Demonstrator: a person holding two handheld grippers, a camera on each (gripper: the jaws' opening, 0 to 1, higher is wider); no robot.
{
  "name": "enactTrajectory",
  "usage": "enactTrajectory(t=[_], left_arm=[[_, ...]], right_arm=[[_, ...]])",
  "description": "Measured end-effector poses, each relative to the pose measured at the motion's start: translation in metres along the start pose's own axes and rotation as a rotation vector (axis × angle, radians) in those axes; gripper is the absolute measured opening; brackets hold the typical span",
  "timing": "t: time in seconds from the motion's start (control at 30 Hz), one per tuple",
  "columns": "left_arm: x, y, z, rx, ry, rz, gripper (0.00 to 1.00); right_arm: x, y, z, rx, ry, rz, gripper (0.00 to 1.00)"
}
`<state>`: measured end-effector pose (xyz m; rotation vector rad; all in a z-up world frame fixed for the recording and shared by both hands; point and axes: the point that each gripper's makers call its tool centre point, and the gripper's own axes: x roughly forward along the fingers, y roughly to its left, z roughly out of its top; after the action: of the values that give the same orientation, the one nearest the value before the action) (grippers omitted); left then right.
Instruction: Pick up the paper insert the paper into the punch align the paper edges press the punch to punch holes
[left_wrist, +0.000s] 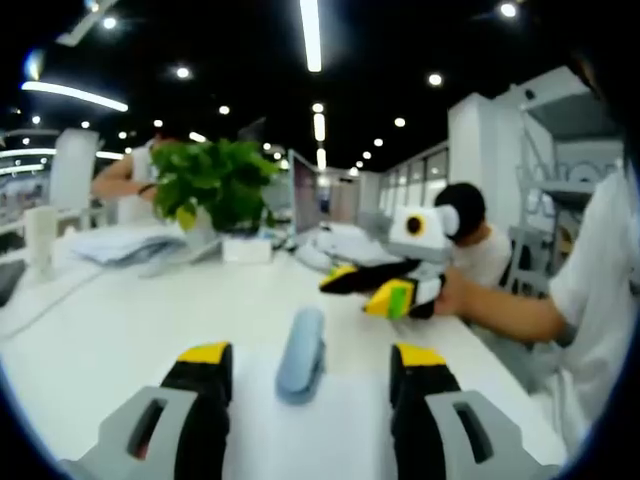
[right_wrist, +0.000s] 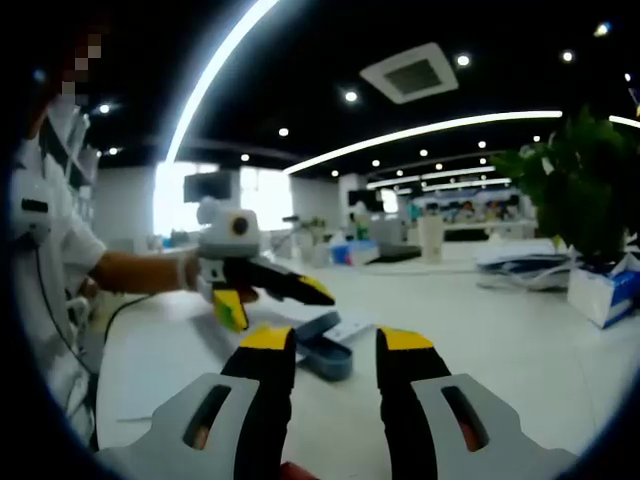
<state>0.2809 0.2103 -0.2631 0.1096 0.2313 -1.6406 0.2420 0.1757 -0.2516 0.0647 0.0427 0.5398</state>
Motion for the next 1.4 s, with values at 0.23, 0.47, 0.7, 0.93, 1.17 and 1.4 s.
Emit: enactTrajectory(t=[0.23, 0.47, 0.7, 0.93, 1.17, 1.4], left_arm=[[0.026, -0.006, -0.004, 0.032, 0.044, -0.047, 0.61], [0.034, -0.006, -0.012, 0.032, 0.034, -0.067, 0.59], [0.032, 0.001, -0.012, 0.01, -0.021, -0.056, 0.58], [0.035, -0.003, -0.021, 0.073, 0.014, -0.056, 0.51], [0.032, 0.002, -0.016, 0.035, -0.004, -0.06, 0.45], [0.035, 0.002, -0.019, 0.078, 0.015, -0.049, 0.37]], right_arm=[[-0.003, -0.01, 0.005, 0.022, -0.027, -0.038, 0.35], [-0.003, -0.011, 0.004, 0.029, -0.023, -0.041, 0.35], [-0.003, -0.009, 0.003, 0.039, -0.021, -0.031, 0.35], [-0.003, -0.01, 0.003, 0.058, -0.025, -0.031, 0.35], [-0.002, -0.011, 0.002, 0.056, -0.017, -0.043, 0.35], [0.0, -0.012, 0.002, 0.058, -0.014, -0.05, 0.36]])
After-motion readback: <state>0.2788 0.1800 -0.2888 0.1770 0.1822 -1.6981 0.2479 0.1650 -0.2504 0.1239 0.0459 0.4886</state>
